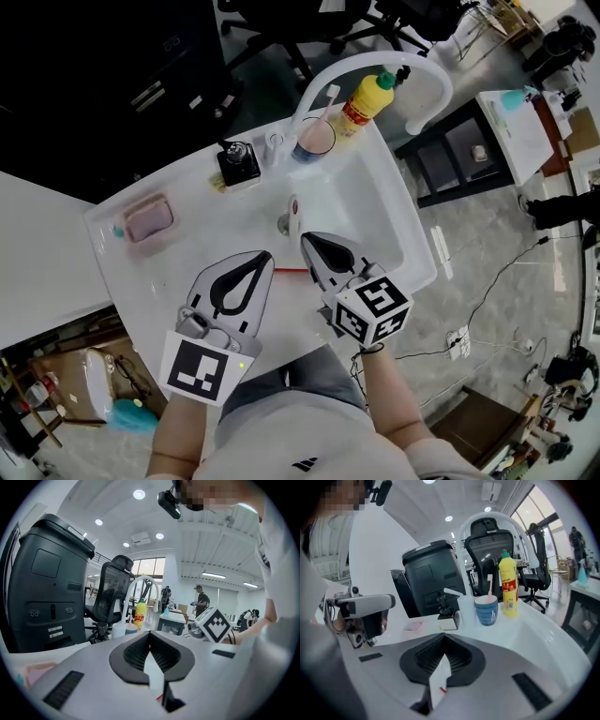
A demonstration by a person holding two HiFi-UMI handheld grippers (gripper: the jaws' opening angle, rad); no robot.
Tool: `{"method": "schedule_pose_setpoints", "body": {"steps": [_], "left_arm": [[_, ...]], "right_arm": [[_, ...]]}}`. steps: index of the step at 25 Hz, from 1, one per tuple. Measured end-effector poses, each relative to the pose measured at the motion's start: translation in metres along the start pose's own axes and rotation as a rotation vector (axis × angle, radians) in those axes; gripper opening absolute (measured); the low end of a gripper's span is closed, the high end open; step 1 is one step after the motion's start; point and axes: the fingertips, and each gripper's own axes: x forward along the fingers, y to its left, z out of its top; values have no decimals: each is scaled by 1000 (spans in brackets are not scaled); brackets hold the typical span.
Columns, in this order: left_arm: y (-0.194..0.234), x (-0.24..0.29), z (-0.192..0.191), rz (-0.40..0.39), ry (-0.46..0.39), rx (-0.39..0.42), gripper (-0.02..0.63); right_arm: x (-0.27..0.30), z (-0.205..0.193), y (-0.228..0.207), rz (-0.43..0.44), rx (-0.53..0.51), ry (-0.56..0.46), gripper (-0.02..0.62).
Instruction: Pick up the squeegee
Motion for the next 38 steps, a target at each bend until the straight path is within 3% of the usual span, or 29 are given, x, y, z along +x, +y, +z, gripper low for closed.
{"method": "schedule_pose_setpoints", "body": {"steps": [11, 27, 38], "left_arm": [[20, 14, -25, 32, 40, -38, 12], [34, 19, -37, 45, 55, -48, 12], [39, 18, -45, 62, 68, -67, 12]], "right_arm": [[49, -53, -40, -58, 85, 192, 11], [83, -105, -70, -136, 157, 343, 14], [97, -138, -84, -186, 185, 458, 72]]}}
